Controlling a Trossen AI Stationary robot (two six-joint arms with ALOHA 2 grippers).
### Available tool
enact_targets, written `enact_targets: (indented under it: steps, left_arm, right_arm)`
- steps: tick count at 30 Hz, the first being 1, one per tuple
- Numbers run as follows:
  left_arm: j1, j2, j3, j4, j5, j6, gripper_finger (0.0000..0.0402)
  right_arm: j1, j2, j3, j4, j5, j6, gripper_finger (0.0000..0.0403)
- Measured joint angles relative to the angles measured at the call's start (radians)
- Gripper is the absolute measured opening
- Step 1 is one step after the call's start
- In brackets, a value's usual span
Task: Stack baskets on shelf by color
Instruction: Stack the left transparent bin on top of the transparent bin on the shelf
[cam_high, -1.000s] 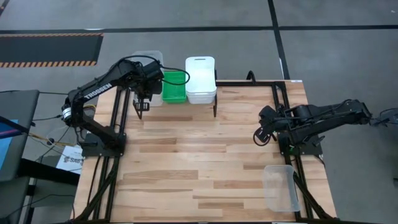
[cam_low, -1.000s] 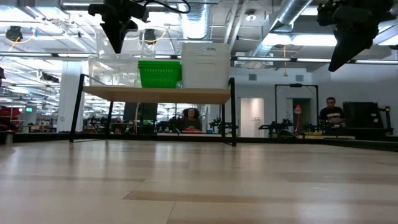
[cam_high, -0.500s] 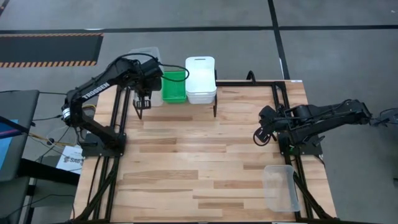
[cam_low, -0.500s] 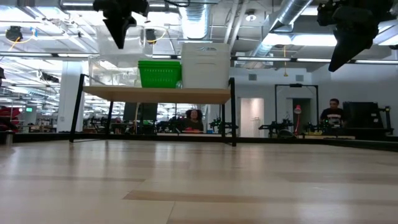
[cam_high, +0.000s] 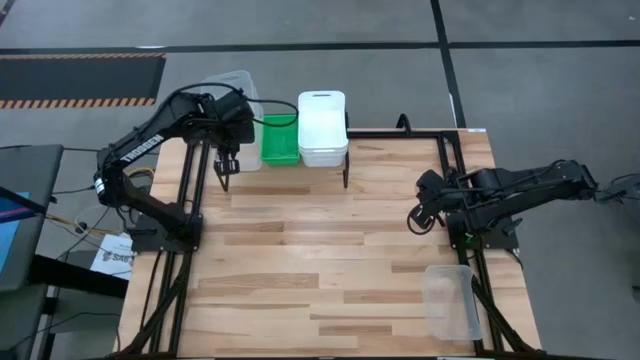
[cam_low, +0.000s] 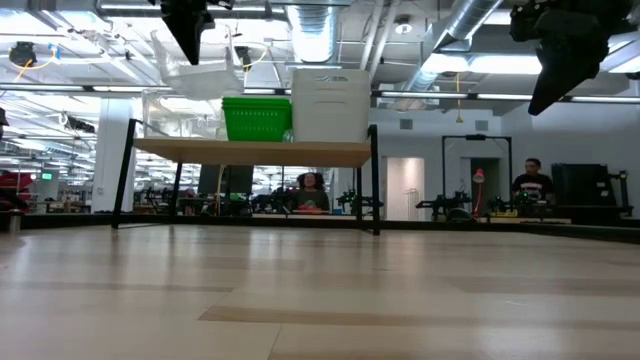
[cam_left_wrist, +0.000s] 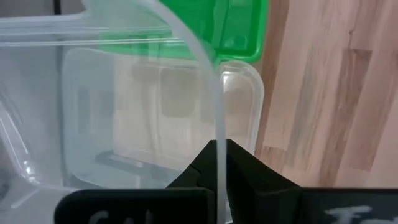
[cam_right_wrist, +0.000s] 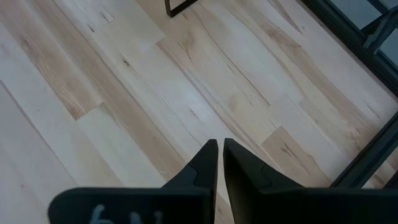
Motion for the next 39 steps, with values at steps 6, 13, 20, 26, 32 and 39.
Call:
enact_targets:
  steps: [6, 13, 20, 26, 32, 39]
  left_arm:
    - [0.012, 0.001, -0.029, -0.002, 0.002, 0.001, 0.0000]
    - [0.012, 0.001, -0.029, -0.001, -0.012, 0.012, 0.0000]
    - [0.012, 0.001, -0.029, -0.001, -0.015, 0.012, 0.0000]
    - [0.012, 0.001, -0.029, -0.001, -0.015, 0.012, 0.0000]
    - [0.012, 0.001, -0.029, -0.001, 0.021, 0.013, 0.0000]
    - [0.027, 0.001, -0.053, -0.001, 0.019, 0.021, 0.0000]
  right_arm:
    - [0.000, 0.000, 0.000, 0.000, 0.000, 0.000, 0.0052]
    - [0.000, 0.000, 0.000, 0.000, 0.000, 0.018, 0.0052]
    - [0.000, 0.000, 0.000, 0.000, 0.000, 0.018, 0.0052]
    - [0.000, 0.000, 0.000, 0.000, 0.000, 0.018, 0.0052]
    - [0.000, 0.000, 0.000, 0.000, 0.000, 0.017, 0.0052]
    - [0.000, 0.000, 0.000, -0.001, 0.000, 0.002, 0.0052]
